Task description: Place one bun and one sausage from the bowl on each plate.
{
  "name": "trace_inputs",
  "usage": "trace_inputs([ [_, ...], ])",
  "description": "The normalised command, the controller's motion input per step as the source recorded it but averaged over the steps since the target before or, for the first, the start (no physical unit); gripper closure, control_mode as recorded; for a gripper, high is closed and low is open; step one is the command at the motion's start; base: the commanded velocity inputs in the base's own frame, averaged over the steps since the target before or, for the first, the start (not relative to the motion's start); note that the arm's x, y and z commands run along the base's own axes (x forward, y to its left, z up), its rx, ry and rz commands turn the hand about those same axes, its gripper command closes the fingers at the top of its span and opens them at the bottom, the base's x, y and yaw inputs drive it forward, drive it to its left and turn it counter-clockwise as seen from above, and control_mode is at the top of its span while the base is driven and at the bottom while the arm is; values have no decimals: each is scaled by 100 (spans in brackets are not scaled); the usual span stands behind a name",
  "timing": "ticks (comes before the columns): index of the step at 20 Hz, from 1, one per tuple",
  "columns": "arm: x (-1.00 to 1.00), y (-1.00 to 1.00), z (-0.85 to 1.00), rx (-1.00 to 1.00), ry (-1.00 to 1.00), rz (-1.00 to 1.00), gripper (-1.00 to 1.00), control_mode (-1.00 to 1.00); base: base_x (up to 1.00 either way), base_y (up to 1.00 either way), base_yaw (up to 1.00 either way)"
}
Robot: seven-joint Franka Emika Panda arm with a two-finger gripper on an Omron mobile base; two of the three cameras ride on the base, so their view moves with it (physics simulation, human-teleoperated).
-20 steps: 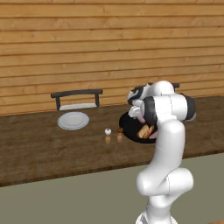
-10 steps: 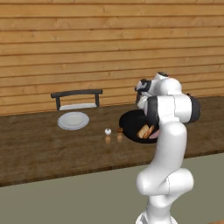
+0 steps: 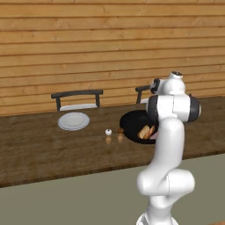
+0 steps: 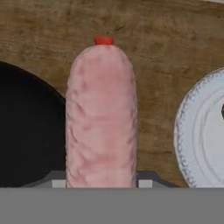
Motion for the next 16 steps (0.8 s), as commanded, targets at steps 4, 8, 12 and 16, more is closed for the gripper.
trace_inputs([
  [4,21,-90,0,-3,9,-10,100,-100,0,0,0],
  [8,29,-60,0,-1,7,-9,100,-100,0,0,0],
  [12,31,-39,0,0,5,-6,100,-100,0,0,0],
  [16,40,-24,-2,0,3,0,100,-100,0,0,0],
])
